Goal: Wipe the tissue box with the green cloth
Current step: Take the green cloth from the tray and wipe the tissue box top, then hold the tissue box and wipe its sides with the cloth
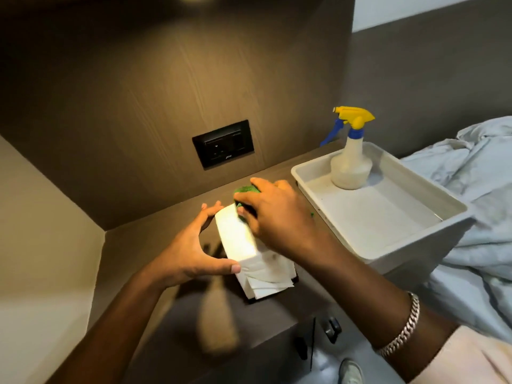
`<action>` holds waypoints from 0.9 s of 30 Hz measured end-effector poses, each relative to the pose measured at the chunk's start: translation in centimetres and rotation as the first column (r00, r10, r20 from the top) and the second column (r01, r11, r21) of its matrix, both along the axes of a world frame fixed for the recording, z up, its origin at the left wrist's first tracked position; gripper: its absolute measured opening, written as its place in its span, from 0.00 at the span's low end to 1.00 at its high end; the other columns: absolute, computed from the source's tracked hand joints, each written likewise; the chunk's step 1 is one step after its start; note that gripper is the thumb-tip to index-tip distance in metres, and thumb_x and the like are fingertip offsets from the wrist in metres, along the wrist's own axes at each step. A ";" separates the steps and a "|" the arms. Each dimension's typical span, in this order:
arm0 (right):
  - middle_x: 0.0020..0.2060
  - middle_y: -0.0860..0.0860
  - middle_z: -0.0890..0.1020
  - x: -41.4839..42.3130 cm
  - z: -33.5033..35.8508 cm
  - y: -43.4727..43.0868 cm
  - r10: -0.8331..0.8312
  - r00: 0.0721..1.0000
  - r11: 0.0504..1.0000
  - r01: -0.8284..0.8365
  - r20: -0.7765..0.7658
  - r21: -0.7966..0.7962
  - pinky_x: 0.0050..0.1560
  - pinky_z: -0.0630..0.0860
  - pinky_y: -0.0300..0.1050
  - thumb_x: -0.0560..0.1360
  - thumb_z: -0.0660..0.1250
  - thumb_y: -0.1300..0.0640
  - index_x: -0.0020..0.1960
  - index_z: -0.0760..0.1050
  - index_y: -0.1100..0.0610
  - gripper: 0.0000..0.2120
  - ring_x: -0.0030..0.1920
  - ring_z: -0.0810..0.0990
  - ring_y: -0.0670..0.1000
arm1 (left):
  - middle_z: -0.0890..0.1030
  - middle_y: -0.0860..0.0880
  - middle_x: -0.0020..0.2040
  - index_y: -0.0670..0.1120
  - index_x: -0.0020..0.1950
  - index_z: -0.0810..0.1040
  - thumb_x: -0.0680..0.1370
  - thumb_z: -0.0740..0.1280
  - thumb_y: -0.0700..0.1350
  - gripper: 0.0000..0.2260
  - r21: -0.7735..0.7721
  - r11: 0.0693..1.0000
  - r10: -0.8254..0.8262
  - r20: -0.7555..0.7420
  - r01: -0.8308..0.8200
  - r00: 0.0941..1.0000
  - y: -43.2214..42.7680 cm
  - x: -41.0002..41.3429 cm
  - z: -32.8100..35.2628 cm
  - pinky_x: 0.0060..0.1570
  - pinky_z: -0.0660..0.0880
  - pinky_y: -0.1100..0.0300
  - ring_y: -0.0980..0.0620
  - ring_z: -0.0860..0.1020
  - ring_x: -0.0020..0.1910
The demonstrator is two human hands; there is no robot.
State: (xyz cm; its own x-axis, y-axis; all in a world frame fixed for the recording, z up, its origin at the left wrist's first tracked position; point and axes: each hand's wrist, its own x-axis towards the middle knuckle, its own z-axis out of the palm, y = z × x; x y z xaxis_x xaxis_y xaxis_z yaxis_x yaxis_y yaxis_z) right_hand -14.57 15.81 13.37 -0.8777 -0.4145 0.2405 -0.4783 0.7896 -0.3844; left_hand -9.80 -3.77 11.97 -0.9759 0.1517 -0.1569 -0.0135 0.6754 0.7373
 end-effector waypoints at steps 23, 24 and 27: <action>0.69 0.43 0.75 7.5 -11.5 7.4 0.166 0.924 -0.047 0.357 0.345 -0.933 0.62 0.75 0.40 0.78 0.62 0.46 0.74 0.65 0.48 0.26 0.68 0.74 0.43 | 0.42 0.88 0.62 0.74 0.71 0.44 0.67 0.73 0.61 0.45 -0.401 0.814 -0.275 0.370 0.420 0.887 7.8 -4.4 6.1 0.71 0.37 0.54 0.80 0.36 0.66; 0.69 0.42 0.74 7.6 -11.7 7.2 0.173 0.923 -0.054 0.357 0.343 -0.933 0.61 0.75 0.38 0.78 0.62 0.47 0.74 0.64 0.49 0.26 0.68 0.74 0.42 | 0.45 0.88 0.62 0.74 0.71 0.46 0.72 0.66 0.62 0.36 -0.371 0.863 -0.240 0.297 0.344 0.924 8.2 -4.1 5.6 0.71 0.37 0.54 0.81 0.38 0.66; 0.69 0.41 0.74 7.9 -12.2 6.6 0.256 0.913 -0.110 0.354 0.317 -0.929 0.55 0.77 0.34 0.80 0.61 0.53 0.76 0.61 0.52 0.25 0.66 0.75 0.41 | 0.48 0.74 0.73 0.61 0.76 0.50 0.79 0.51 0.55 0.25 -0.455 0.885 -0.127 -0.027 0.101 0.992 9.4 -2.9 2.9 0.76 0.42 0.50 0.72 0.43 0.73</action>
State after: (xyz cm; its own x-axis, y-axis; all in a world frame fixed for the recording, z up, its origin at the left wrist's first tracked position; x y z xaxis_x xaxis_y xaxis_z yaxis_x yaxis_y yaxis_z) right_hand -6.69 22.41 1.19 -0.9968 0.0520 0.0606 -0.0795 -0.5787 -0.8116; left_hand -12.74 5.61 14.85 -0.9652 0.1876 -0.1822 0.1148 0.9300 0.3493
